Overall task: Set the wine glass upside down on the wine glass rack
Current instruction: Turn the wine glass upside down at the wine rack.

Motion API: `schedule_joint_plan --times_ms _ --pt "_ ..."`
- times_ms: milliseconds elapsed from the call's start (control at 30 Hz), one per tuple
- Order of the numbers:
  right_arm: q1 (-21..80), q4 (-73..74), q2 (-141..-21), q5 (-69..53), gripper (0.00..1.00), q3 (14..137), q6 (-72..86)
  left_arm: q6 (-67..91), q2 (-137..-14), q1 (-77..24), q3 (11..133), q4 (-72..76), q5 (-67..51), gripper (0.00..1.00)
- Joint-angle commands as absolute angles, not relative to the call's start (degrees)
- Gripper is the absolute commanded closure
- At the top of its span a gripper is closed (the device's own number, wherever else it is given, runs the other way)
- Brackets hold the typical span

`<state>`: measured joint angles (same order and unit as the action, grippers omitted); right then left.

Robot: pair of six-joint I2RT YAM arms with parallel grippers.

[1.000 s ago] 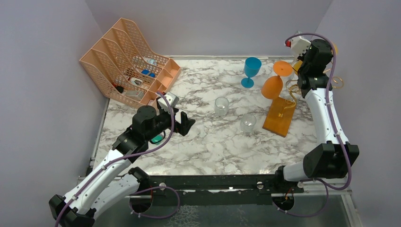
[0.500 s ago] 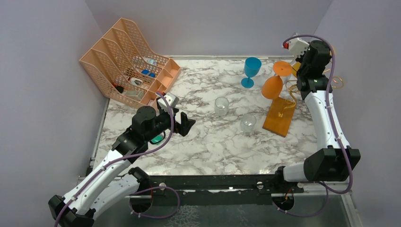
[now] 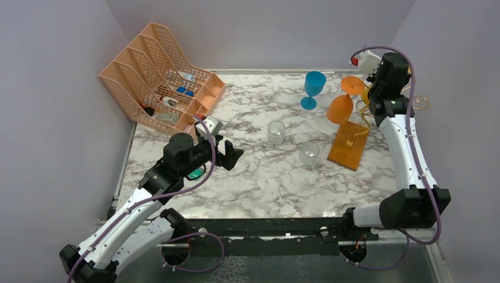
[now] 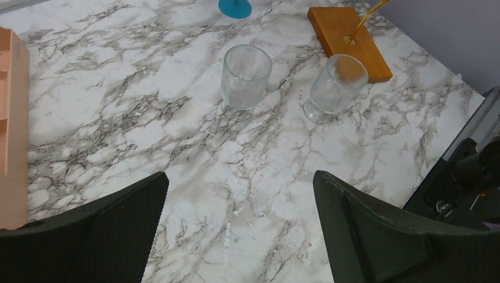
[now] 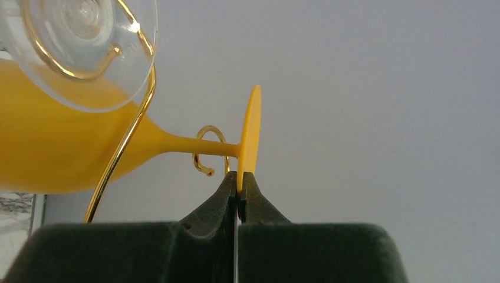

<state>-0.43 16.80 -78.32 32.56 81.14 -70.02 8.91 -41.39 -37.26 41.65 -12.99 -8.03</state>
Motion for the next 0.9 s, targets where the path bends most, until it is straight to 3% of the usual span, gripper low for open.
schedule_joint_plan --times_ms 0,867 --pt "0.0 19.3 -76.2 35.2 0.99 81.6 -67.2 8.4 -40.5 -37.7 41.7 -12.8 -7.0 0.01" --pt "-0.2 20.8 -73.4 38.6 0.99 80.1 -66.6 8.4 -40.1 -38.1 41.7 -12.8 -6.9 0.01"
